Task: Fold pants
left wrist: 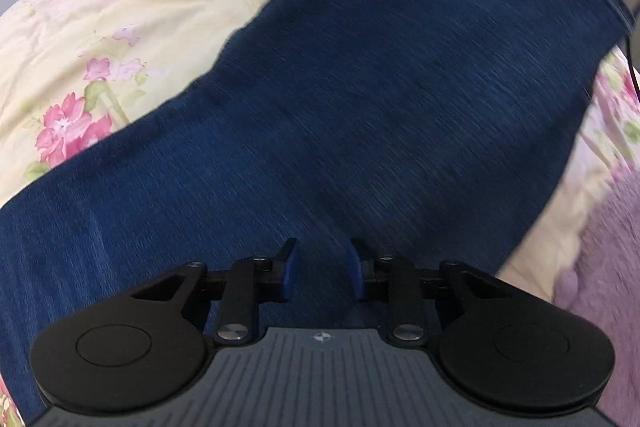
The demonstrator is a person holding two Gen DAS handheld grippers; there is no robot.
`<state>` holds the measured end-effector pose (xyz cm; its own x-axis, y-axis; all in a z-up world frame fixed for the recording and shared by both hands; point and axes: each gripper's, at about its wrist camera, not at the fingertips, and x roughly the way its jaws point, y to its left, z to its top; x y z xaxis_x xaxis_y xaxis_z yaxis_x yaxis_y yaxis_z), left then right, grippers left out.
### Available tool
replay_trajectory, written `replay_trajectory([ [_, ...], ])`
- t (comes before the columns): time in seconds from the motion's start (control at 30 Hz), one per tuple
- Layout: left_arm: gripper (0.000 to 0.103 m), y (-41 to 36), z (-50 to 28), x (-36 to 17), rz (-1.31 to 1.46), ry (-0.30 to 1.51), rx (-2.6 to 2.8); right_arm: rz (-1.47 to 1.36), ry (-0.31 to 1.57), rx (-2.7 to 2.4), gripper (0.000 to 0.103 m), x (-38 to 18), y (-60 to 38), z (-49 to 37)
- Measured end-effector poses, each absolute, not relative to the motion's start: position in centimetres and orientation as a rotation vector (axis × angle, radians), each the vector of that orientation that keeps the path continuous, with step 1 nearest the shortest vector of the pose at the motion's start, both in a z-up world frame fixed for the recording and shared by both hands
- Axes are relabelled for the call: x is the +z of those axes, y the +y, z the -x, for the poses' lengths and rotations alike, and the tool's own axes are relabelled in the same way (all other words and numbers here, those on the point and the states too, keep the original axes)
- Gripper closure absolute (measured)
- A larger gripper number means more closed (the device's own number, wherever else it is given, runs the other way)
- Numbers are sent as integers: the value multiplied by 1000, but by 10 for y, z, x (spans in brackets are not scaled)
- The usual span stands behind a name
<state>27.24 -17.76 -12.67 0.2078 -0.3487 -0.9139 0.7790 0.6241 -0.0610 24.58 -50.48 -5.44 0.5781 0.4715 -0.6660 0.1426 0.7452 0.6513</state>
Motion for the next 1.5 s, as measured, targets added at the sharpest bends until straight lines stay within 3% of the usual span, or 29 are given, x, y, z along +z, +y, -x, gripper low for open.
replay_trajectory([
  [0.3, 69, -85, -283, -46, -400, 925, -587, -613, 920, 222, 91, 7, -427, -257],
  [0.6, 62, 6, -277, -35, -307, 888, -374, -498, 928, 298, 91, 33, -300, -287],
  [0.8, 61, 38, -279, -35, -270, 894, -337, -452, 987, 338, 91, 7, -213, -314],
  [1.2, 51, 83, -272, -45, -137, 901, -394, -312, 1129, 341, 89, -102, -98, -351],
  [1.5, 48, 108, -274, -41, 16, 891, -392, -477, 1160, 391, 72, -114, -104, -355],
])
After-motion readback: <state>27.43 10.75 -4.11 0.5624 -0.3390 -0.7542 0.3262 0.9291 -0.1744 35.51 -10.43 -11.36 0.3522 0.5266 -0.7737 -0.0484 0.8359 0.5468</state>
